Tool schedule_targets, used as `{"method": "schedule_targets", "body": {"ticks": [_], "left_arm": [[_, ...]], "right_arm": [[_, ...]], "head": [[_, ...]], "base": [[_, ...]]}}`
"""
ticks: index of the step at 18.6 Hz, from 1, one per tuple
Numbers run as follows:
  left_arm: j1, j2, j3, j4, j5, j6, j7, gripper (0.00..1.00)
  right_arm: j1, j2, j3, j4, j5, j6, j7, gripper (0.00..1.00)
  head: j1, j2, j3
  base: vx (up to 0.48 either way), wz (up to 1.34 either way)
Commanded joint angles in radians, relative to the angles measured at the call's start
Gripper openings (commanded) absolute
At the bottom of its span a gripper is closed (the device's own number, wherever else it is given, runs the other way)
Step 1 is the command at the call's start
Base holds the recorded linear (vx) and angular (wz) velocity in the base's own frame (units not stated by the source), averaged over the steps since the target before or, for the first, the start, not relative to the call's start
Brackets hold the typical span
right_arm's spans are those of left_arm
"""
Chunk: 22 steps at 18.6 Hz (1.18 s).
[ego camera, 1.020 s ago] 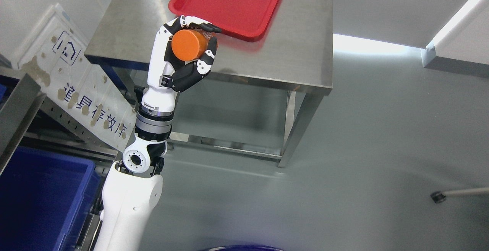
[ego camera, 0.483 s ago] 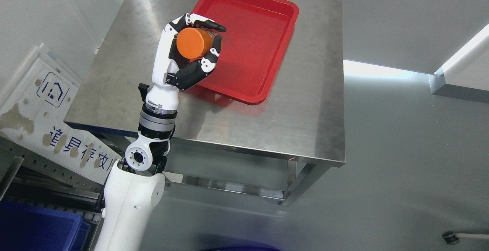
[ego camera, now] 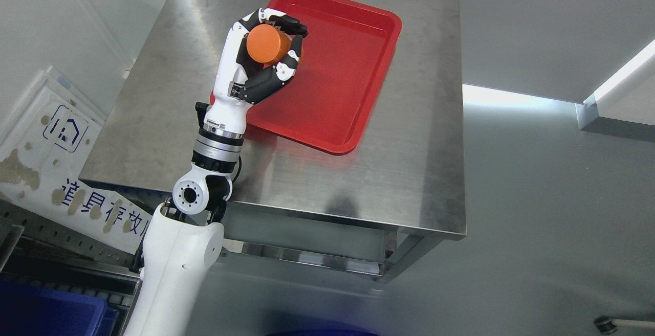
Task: Grab orange capacitor from left shelf to right desk
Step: 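Lower the left hand with the capacitor into the red tray, then open the left hand to release the capacitor upright in the tray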
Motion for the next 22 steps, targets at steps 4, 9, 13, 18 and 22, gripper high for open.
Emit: {"method": "schedule_targets", "body": {"ticks": [4, 9, 13, 18, 22], "left_arm": [[-0.033, 0.017, -0.108, 0.091, 0.005, 0.124, 0.005, 0.07], [-0.051, 0.017, -0.133, 0.188, 0.005, 0.118, 0.006, 0.12], [-0.148, 0.017, -0.134, 0.215, 0.004, 0.129, 0.037, 0.13], [-0.169, 0.017, -0.125, 0.294, 0.001, 0.127, 0.039, 0.30], [-0.214, 0.017, -0.085, 0.294, 0.001, 0.129, 0.039, 0.64]], "right_arm": [[0.031, -0.017, -0.011, -0.023, 0.000, -0.001, 0.000, 1.00], [0.031, -0.017, -0.011, -0.023, 0.000, -0.001, 0.000, 1.00], [0.031, -0.017, -0.011, -0.023, 0.000, -0.001, 0.000, 1.00], [0.031, -0.017, -0.011, -0.023, 0.000, -0.001, 0.000, 1.00], [0.031, -0.017, -0.011, -0.023, 0.000, -0.001, 0.000, 1.00]], "head": [[0.0000, 0.000, 0.000], [0.0000, 0.000, 0.000], [0.0000, 0.000, 0.000], [0.0000, 0.000, 0.000], [0.0000, 0.000, 0.000]], "base": [[-0.011, 0.00], [-0.002, 0.00], [0.000, 0.00], [0.000, 0.00], [0.000, 0.00]]}}
